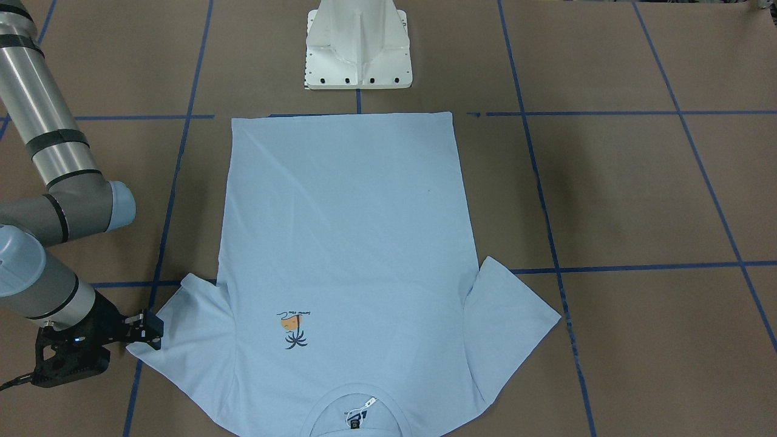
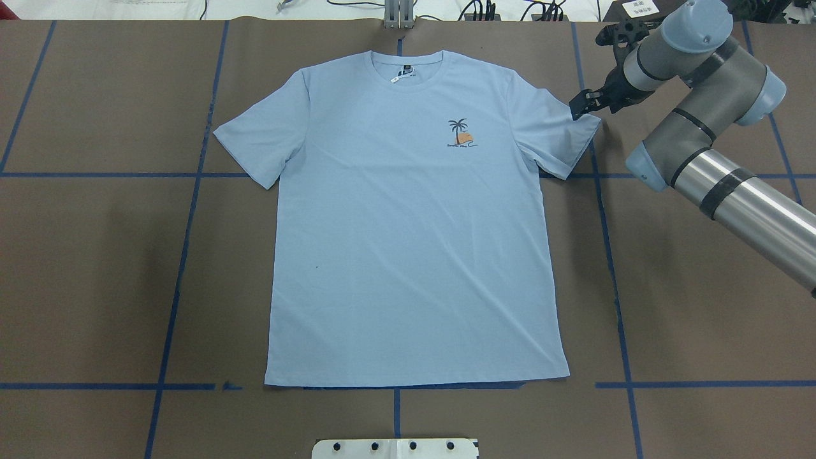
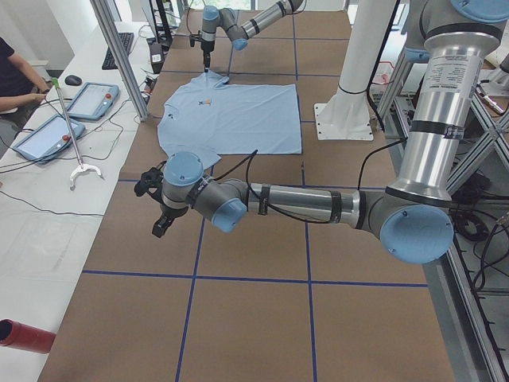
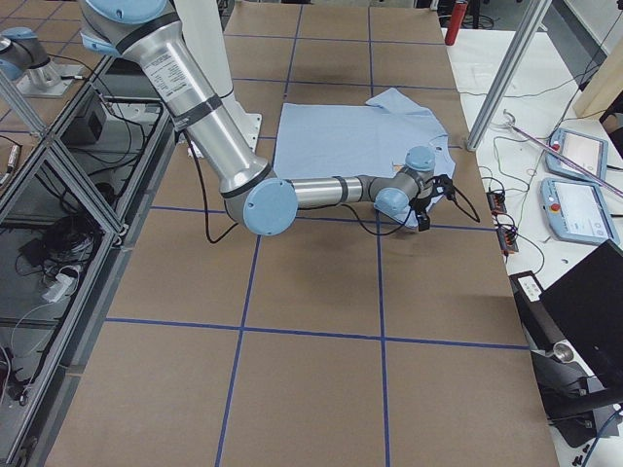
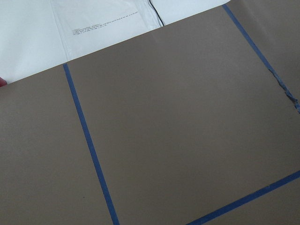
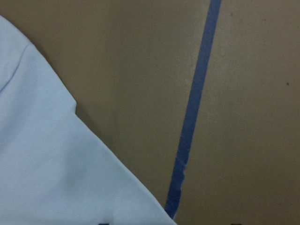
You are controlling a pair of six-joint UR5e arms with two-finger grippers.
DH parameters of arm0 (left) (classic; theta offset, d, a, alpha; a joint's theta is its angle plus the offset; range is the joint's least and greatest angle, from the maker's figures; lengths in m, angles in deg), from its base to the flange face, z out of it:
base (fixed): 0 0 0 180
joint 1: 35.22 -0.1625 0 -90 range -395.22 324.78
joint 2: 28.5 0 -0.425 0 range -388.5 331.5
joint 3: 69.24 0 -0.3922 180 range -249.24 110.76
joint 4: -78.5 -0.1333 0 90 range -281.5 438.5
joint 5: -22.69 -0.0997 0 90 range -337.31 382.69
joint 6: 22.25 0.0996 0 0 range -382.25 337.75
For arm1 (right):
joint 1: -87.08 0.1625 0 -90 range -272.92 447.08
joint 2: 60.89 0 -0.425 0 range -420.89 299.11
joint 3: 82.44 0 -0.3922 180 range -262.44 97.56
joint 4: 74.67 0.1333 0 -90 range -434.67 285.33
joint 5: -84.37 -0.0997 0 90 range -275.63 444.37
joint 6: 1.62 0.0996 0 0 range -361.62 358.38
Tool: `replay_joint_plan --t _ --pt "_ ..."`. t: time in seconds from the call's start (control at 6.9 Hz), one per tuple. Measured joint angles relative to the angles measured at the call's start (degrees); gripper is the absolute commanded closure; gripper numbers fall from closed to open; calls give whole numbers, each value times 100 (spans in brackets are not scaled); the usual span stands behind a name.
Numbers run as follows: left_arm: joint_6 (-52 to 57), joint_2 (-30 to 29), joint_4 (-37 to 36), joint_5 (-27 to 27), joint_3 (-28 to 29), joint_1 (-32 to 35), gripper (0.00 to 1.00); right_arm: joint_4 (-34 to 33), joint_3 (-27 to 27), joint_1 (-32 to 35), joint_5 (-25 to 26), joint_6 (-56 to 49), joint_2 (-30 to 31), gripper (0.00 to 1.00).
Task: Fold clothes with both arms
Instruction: 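Move the right gripper toward the shirt's sleeve nearest it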
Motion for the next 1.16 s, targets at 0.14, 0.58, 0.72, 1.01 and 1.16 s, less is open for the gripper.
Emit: replay_joint_plan --t 0.14,0.58,0.72,1.01,1.16 --pt "0 0 0 1 1 0 1 -4 45 0 -4 0 0 25" --pt "-6 -2 -8 14 13 0 1 -15 66 -60 -37 -1 30 85" --pt "-11 -2 -9 92 13 0 1 -22 63 -97 -33 -10 36 98" --pt "-44 -12 -9 325 6 -2 1 -45 52 -102 -37 -85 36 100" --pt "-133 -19 -9 369 -5 -2 1 -52 41 -107 -43 -133 15 100"
